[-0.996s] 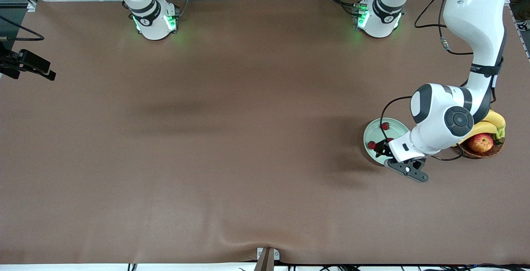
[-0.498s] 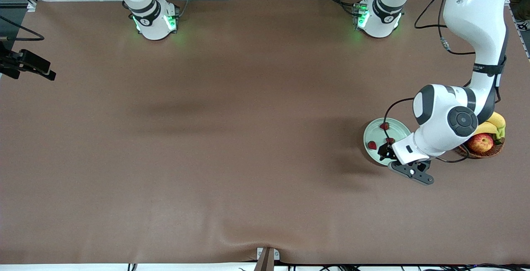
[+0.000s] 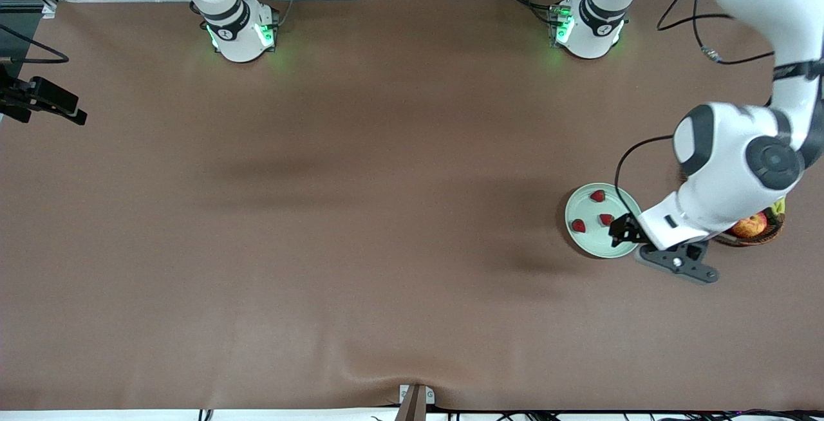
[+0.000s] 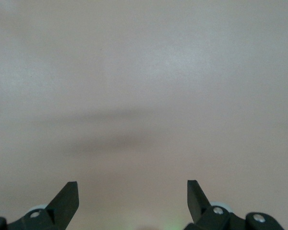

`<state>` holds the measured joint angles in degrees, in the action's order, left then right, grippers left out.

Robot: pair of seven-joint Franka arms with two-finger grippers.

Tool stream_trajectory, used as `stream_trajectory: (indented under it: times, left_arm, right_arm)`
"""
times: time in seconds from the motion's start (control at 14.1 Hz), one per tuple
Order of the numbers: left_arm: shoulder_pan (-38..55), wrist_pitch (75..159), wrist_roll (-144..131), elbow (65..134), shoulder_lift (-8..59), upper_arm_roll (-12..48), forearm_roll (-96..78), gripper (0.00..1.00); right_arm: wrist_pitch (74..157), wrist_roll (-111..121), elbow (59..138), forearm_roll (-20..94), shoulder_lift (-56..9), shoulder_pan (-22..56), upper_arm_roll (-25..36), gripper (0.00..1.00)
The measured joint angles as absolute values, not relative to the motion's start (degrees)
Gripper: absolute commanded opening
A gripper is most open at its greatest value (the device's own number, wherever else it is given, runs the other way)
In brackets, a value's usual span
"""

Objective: Collect all strawberries into plate

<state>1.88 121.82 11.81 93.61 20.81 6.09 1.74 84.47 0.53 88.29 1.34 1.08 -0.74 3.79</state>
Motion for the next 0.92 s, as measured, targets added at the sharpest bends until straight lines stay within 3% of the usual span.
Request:
stream_trajectory:
  times: [0.28, 0.92]
  left_arm:
    - [2.9, 109.4, 2.3, 89.9, 13.9, 6.1, 1.7, 1.00]
    - [4.3, 91.0, -4.6, 88.1, -0.6, 5.8, 1.7, 1.00]
  right_arm:
    - [84.5, 0.5, 88.3, 1.3, 1.1, -0.7, 3.8, 1.00]
    - [84.5, 0.5, 88.3, 1.3, 1.1, -0.7, 3.8, 1.00]
